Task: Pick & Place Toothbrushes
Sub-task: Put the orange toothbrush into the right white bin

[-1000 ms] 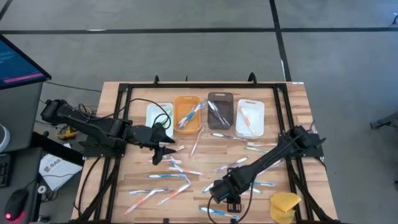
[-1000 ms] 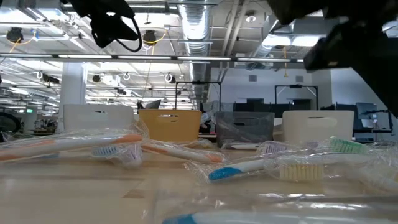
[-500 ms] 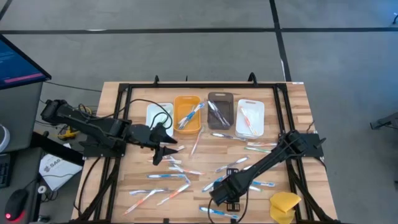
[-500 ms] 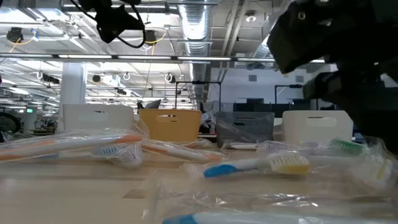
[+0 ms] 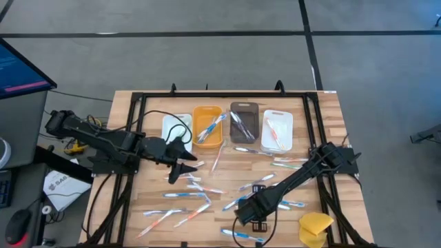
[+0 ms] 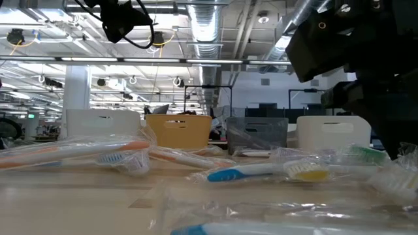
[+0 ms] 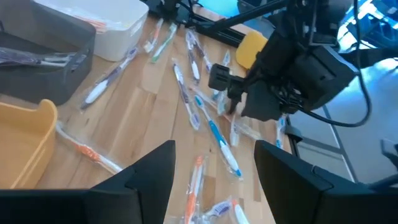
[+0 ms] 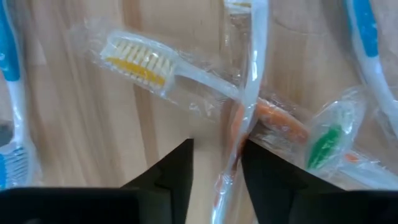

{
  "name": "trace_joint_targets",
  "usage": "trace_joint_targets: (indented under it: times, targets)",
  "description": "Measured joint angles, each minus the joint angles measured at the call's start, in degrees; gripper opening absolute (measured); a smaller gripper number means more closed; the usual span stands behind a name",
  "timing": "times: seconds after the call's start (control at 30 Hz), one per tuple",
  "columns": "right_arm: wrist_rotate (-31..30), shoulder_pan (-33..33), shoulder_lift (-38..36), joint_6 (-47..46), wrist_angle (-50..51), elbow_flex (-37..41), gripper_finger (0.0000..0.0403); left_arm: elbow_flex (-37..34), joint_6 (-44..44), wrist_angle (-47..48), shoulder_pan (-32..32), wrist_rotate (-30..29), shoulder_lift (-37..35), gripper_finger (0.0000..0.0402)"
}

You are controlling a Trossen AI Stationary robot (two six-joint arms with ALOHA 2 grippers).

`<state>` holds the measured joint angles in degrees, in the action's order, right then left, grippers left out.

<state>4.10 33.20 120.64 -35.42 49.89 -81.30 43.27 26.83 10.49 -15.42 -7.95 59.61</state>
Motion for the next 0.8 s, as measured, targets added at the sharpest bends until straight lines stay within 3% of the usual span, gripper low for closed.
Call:
trace_joint_targets:
  times: [0.3,0.8]
  targets:
    - [-0.53,-1.66,0.06,0.01,0.33,0.09,0.0014,0.00,0.00,-0.01,0.00,2.34,0.00,0.0213]
    - [-0.26,-2.22,-3.06,-3.51,5.77,-0.16,0.0011,0.02,-2.65,0.10,0.00,2.26,0.00,0.0213]
